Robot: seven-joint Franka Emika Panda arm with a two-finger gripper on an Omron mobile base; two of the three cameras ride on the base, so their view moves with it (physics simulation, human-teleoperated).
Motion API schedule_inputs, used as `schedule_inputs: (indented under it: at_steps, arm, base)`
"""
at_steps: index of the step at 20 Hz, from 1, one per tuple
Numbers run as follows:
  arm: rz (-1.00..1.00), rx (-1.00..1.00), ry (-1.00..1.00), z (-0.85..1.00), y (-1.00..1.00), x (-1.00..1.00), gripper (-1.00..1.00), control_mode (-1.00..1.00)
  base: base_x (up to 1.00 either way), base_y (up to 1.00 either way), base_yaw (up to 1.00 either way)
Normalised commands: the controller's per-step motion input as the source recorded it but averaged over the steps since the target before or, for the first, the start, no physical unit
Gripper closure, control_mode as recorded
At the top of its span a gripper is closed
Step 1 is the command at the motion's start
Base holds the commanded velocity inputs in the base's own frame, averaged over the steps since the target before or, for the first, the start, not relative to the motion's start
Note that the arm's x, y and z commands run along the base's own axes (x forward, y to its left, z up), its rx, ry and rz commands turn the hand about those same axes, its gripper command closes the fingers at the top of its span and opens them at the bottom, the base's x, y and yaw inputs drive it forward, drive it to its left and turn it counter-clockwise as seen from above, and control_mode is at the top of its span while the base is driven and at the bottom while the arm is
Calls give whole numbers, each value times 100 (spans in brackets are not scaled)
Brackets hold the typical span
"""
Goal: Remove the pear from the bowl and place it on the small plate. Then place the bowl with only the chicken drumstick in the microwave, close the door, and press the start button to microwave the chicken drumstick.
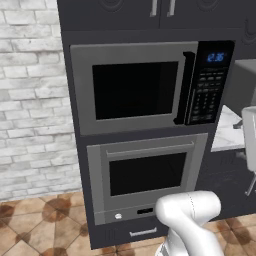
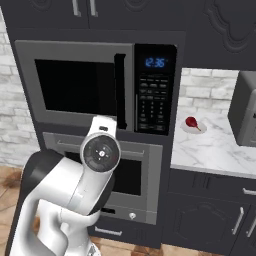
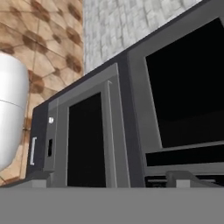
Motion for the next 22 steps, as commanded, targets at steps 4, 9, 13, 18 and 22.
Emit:
schedule_inputs:
  at_steps: [4, 9, 13, 18, 22]
  arm:
    - [0, 0, -5, -15, 0, 15, -100, -100]
    - [0, 0, 0, -26, 0, 34, -100, -100]
    - [0, 0, -1, -25, 0, 33, -100, -100]
    - [-1, 0, -1, -16, 0, 33, -100, -100]
    - [-1, 2, 0, -8, -5, 39, -100, -100]
  base:
    - [0, 0, 0]
    - [0, 0, 0]
    - [0, 0, 0]
    - [0, 0, 0]
    - [0, 0, 0]
